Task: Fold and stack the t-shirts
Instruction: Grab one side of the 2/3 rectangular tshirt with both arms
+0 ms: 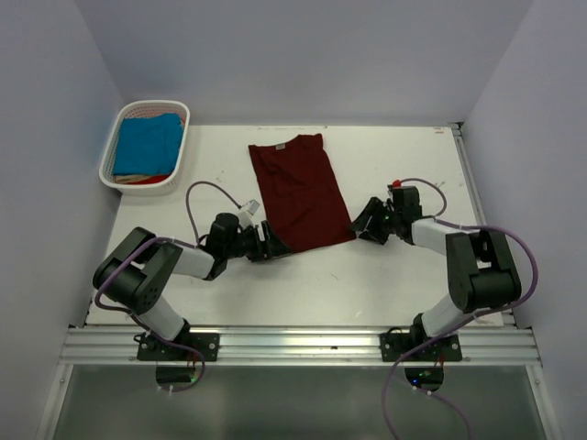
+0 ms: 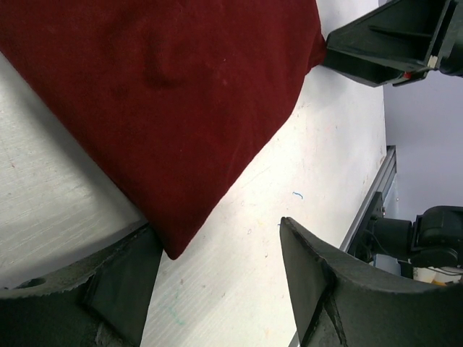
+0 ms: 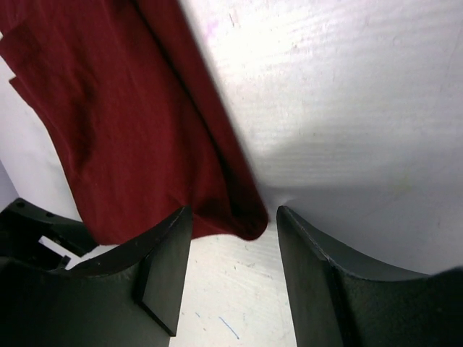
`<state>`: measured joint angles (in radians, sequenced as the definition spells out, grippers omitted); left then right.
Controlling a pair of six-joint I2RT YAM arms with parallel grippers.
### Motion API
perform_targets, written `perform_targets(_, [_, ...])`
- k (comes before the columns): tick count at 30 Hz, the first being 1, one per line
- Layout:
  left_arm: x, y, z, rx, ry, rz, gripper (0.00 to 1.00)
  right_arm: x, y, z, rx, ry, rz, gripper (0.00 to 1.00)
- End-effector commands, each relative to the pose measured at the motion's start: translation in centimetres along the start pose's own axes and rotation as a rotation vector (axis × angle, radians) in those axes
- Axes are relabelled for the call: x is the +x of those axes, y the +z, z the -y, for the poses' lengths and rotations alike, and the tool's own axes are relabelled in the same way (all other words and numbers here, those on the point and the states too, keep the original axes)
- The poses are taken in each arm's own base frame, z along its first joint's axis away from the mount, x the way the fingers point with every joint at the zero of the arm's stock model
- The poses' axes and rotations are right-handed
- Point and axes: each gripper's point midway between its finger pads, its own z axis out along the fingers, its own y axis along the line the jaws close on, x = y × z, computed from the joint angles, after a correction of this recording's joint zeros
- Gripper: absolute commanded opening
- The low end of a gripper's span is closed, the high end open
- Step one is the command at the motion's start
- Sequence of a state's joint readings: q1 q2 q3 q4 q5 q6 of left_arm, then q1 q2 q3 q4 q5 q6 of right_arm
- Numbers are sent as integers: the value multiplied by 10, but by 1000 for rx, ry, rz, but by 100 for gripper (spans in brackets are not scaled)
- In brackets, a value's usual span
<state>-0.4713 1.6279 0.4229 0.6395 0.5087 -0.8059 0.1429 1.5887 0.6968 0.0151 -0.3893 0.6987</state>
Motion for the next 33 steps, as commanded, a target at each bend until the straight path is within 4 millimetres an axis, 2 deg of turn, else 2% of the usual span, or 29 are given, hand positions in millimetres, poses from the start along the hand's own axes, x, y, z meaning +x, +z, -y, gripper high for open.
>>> perform_targets(1, [67,-20,-70,-274,-121,-173,72,-8,10,20,60,-2,12,55])
perform_targets(4, [68,-19,-71,-275,-124,-177,70,-5,15,23,55,6,-5,50])
perform_targets(7, [69,-18,-73,-274,-127,-177,63,2,17,24,41,21,-25,42])
perform_targets(11, [71,-17,-75,-272,-128,-184,47,18,15,26,6,41,-52,41])
perform_targets(12, [71,-17,-75,-272,-127,-182,45,28,14,32,10,54,-68,41])
perform_targets(19, [71,-16,-76,-268,-128,-179,46,47,5,40,15,50,-89,42])
perform_targets(21, [72,-16,-77,-269,-129,-183,44,48,5,41,17,49,-90,33])
perform_targets(23, [73,-15,-77,-265,-128,-183,35,48,6,43,21,48,-93,27])
perform_targets(24, [73,-15,-77,-264,-127,-182,30,48,6,43,22,47,-93,19])
perform_targets(25, [75,-15,-78,-265,-130,-186,18,48,7,43,22,41,-94,15])
perform_targets(27, [75,-14,-79,-263,-128,-183,0,49,7,44,18,41,-100,1])
perform_targets(31, [74,-16,-75,-237,-113,-171,0,47,-1,40,15,-1,-71,0])
perform_targets(33, [69,-18,-68,-215,-93,-157,0,44,-13,32,4,-32,-46,0])
